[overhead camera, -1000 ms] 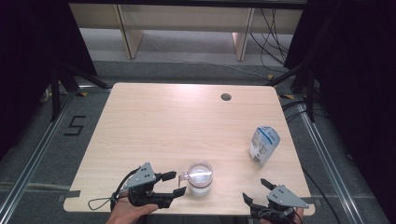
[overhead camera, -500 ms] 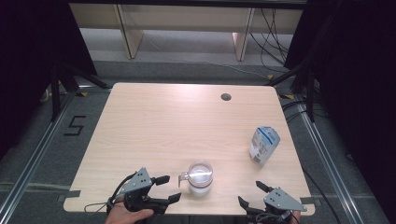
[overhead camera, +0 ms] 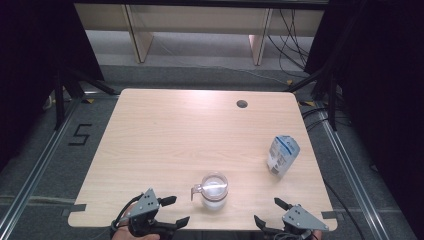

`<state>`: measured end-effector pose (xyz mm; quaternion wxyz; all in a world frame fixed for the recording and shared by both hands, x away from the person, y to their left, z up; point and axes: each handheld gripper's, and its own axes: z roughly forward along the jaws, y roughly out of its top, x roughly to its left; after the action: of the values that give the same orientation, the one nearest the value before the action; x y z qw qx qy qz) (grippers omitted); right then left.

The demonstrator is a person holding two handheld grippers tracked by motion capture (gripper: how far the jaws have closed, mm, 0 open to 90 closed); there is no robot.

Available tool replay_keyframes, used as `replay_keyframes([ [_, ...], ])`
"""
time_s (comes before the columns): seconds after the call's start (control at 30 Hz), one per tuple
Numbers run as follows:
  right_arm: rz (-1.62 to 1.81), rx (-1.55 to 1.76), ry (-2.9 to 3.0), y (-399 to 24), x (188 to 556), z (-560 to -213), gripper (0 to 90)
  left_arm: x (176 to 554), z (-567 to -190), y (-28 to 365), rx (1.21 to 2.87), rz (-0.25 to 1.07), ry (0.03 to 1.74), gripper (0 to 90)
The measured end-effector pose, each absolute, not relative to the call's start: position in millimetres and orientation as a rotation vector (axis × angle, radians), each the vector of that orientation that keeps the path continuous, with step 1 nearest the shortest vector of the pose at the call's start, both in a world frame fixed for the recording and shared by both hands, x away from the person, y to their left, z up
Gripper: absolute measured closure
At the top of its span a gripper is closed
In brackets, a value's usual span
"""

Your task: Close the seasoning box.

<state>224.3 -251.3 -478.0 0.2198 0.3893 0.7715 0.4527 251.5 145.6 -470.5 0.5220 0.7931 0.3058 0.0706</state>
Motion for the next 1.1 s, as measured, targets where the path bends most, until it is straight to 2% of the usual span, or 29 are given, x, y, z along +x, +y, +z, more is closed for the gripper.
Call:
replay_keyframes([
  [0.33, 1.249, 1.095, 2.160, -251.2, 217.8, -482.2, 15.9, 242.2, -479.4, 154.8, 1.927, 0.174, 0.742, 17.8],
  [0.47, 1.237, 1.112, 2.174, -251.9, 214.2, -482.9, 15.8, 236.7, -484.3, 156.7, 1.897, 0.144, 0.800, 15.4],
  [1.1, 1.171, 1.144, 2.209, -256.0, 205.9, -489.5, 15.9, 231.3, -494.1, 167.5, 1.919, 0.153, 0.831, 15.1],
])
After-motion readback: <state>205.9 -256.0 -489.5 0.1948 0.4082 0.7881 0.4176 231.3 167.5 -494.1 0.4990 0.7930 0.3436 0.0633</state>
